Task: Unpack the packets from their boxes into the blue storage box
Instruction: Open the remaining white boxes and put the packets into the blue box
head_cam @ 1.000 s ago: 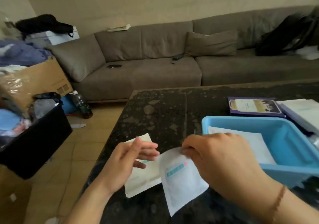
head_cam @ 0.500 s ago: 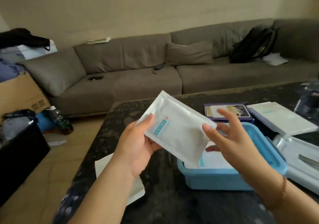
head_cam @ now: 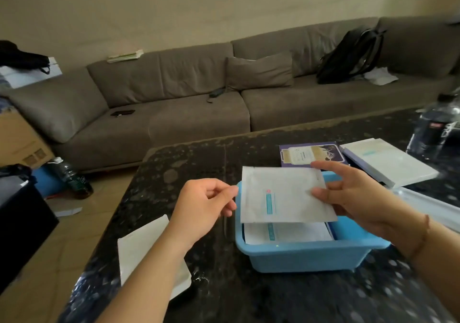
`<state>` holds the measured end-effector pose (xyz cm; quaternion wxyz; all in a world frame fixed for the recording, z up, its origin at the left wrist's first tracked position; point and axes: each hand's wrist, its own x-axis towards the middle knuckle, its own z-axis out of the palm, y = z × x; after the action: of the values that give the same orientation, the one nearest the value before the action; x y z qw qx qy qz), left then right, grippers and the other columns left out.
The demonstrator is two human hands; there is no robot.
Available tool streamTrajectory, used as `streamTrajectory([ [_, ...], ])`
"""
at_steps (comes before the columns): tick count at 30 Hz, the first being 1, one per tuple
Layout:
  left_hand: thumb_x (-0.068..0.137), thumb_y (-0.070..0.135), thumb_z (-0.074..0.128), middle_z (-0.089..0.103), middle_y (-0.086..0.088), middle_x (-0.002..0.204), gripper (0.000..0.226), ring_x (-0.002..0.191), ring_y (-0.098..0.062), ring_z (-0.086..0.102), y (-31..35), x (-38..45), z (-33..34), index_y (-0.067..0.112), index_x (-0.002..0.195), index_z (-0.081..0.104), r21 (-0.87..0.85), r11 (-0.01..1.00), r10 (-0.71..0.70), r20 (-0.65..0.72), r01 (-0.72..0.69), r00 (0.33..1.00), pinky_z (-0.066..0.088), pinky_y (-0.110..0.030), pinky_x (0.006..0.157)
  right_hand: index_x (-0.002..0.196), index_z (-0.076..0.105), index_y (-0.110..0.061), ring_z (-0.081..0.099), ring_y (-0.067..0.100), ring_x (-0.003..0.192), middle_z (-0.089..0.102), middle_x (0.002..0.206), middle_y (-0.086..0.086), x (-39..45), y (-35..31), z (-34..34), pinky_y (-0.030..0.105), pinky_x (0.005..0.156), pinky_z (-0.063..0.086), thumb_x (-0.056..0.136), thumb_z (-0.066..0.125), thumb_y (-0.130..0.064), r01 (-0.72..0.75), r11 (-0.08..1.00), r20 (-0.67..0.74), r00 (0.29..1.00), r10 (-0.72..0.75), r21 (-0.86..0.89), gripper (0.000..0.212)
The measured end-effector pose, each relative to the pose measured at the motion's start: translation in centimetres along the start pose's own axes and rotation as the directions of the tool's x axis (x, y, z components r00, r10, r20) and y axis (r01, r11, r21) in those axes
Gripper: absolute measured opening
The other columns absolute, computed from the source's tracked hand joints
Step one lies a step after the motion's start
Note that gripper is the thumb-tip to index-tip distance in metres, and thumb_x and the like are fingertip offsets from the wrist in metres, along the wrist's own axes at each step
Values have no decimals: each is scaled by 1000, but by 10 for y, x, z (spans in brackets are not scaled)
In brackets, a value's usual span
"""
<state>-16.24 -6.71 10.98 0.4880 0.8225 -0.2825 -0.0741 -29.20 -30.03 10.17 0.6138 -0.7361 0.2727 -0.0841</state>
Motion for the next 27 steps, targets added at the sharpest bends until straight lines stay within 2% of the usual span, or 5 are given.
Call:
streamTrajectory([
  [3, 86, 33, 73, 70, 21, 99, 18, 92, 6, 63, -4, 8, 1, 34, 103, 71, 260, 952, 142, 86, -159, 986, 48, -13, 80, 132, 51, -31, 74, 28, 85, 77, 88, 10, 5, 5, -3, 50, 84, 59, 89, 66, -7, -41, 995, 54, 997, 46, -90, 51],
  [6, 81, 47, 75, 42, 25, 142, 60, 128, 7, 35, 0, 18, 0, 42, 135, 50, 477, 854, -4, 405, -207, 914, 33, -23, 105, 134, 49, -31, 75, 25, 83, 77, 87, 9, 8, 9, 1, 45, 82, 60, 89, 66, -9, -61, 988, 102, 992, 77, -145, 53],
  [9, 79, 55, 73, 25, 20, 155, 84, 145, -4, 12, 8, 28, 1, 40, 149, 31, 625, 701, -135, 588, -343, 798, 18, -38, 119, 136, 47, -30, 75, 20, 77, 77, 87, 6, 8, 9, 4, 39, 78, 61, 88, 69, -14, -65, 971, 80, 993, 85, -230, 55],
  [14, 78, 59, 71, 37, 14, 147, 77, 140, -12, 19, 20, 35, 11, 37, 144, 38, 702, 561, -189, 624, -439, 758, 15, -44, 114, 134, 44, -35, 60, 5, 50, 66, 69, -1, 7, 11, 2, 13, 51, 45, 84, 72, -35, 20, 847, 79, 996, 27, -531, 57],
  [27, 75, 61, 74, 49, 2, 119, 71, 108, -20, 29, 41, 38, 25, 35, 134, 44, 801, 421, -306, 567, -426, 765, 29, -39, 89, 139, 38, -37, 59, 8, 84, 57, 92, -10, 6, 13, 1, 21, 79, 46, 83, 68, -48, 90, 672, 155, 987, 37, -735, 64],
])
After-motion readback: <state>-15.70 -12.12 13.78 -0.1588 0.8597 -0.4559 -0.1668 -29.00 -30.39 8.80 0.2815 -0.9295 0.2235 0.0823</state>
